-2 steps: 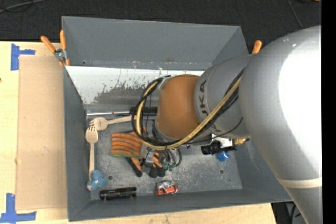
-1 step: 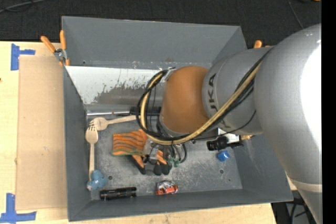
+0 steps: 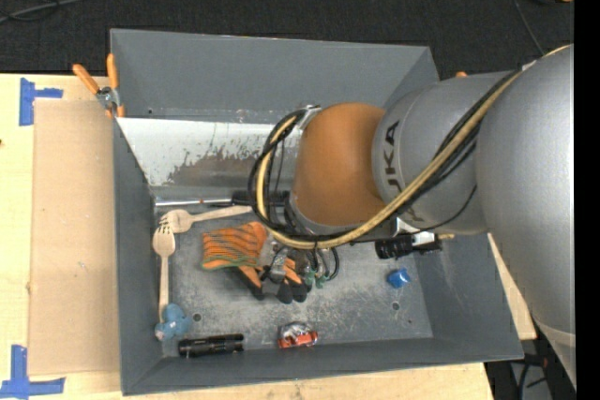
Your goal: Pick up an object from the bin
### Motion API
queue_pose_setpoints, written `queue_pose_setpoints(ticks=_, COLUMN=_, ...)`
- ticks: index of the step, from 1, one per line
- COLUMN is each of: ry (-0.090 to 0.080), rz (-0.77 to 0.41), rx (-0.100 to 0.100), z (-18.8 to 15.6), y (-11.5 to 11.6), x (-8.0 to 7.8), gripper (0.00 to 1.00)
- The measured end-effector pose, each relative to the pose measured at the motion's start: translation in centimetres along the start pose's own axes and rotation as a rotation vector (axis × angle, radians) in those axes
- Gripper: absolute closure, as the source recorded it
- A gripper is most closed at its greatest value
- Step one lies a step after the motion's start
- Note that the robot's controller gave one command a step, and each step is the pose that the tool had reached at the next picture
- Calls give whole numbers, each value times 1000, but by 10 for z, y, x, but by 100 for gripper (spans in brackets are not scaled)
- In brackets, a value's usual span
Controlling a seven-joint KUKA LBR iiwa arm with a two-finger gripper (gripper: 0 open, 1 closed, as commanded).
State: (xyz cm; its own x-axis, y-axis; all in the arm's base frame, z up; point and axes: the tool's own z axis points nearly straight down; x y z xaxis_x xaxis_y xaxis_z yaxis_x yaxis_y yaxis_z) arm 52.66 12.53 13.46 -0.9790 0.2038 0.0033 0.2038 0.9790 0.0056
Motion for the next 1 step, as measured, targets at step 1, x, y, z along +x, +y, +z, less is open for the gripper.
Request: queue_pose_setpoints(ticks=1, ry=14, rz=-1, rx=6, z=-19, y=-1, x=3, gripper=100)
